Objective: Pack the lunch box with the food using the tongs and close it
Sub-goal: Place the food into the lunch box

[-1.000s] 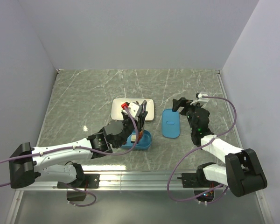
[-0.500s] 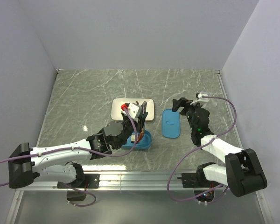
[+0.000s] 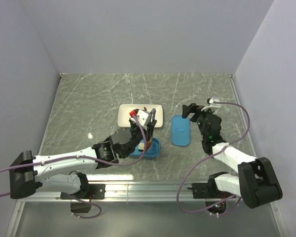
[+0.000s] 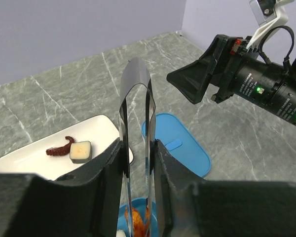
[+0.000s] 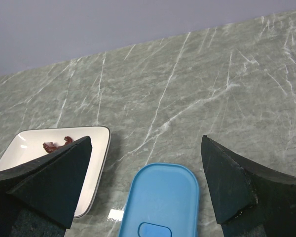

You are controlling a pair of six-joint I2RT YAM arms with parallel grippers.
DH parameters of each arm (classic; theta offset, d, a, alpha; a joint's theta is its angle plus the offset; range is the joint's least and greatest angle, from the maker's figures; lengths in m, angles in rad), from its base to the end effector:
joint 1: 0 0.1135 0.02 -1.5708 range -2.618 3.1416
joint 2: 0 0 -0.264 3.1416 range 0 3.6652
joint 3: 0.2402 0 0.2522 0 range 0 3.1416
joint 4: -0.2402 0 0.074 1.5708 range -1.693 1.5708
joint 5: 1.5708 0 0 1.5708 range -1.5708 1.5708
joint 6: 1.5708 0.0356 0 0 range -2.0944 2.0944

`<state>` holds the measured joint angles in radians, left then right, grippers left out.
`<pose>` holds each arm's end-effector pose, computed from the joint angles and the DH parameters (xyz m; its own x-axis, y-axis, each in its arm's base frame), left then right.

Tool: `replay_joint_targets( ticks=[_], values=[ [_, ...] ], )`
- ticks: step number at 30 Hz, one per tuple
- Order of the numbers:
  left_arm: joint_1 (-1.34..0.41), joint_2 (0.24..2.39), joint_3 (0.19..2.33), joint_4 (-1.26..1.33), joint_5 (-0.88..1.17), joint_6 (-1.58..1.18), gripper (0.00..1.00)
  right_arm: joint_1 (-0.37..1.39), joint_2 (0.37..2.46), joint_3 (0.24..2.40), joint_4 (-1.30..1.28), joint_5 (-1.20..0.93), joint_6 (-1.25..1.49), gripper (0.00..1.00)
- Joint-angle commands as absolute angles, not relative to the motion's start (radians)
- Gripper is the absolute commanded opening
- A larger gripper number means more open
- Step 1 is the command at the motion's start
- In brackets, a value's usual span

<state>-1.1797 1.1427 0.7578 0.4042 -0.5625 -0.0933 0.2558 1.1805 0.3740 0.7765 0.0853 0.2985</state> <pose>0.1182 -0.2369 0.3193 -0.0466 -0.0937 -0.9945 0.5770 0.8102 -0.1034 0.2347 0.0582 0.2191 -0.0776 0.2826 -0.9561 -0.1537 0.9441 0.2915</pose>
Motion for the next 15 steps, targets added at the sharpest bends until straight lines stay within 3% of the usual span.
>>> replay_joint_targets(
  ticks=[1, 7, 15],
  values=[
    [-1.190, 1.132, 0.811, 0.431, -0.555, -0.100, 0.35, 0.259, 1.167, 0.399, 0.807, 0.083, 0.299, 0.98],
    [-1.190, 1.135, 0.813, 0.439, -0.558, -0.100, 0.41, 0.259, 1.169, 0.399, 0.808, 0.083, 0.301, 0.98],
    [-1.189, 1.135, 0.802, 0.497, -0.641, -0.063, 0.34, 0.258, 1.170, 0.400, 0.807, 0.083, 0.299, 0.98]
  ],
)
